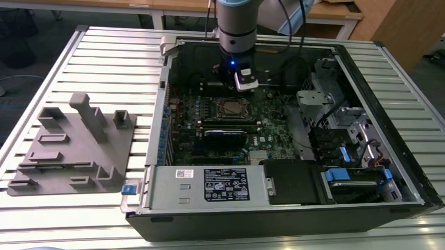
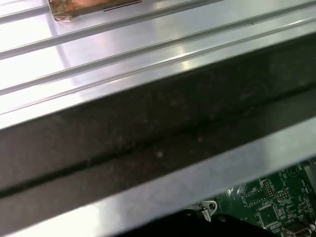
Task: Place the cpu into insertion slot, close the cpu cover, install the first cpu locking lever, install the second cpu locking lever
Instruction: 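Install the first cpu locking lever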
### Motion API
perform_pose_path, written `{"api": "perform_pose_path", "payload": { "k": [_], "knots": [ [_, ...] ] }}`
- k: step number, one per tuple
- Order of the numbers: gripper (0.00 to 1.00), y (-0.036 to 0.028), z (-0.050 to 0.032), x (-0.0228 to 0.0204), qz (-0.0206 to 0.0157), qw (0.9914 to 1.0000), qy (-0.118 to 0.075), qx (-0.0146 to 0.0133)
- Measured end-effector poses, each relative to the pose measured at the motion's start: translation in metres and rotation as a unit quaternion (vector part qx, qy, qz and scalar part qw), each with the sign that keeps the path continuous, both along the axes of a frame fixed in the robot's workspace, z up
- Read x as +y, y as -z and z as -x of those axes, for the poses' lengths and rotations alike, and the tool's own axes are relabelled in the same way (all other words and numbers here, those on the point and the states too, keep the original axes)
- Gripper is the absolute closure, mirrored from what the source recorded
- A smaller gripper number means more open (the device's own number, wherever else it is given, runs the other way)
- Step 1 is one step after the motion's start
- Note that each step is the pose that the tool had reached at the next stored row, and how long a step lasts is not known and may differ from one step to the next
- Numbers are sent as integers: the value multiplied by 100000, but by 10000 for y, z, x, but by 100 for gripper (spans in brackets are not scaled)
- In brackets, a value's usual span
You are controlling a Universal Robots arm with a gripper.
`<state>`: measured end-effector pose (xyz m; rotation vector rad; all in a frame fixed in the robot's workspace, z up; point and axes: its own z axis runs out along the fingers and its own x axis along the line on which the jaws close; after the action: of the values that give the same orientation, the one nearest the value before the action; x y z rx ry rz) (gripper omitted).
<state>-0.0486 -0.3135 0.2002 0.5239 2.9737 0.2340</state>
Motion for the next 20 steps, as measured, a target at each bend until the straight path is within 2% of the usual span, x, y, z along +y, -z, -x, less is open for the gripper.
{"api": "perform_pose_path", "payload": {
  "k": [3, 4, 5, 20],
  "knots": [
    [89, 16, 24, 2, 650, 99996, 2, -630],
    [89, 17, 34, 3, 717, 99994, 5, -820],
    [89, 18, 38, 6, 725, 99993, 7, -885],
    [89, 19, 41, 58, 716, 99986, 1241, -897]
  ]
}}
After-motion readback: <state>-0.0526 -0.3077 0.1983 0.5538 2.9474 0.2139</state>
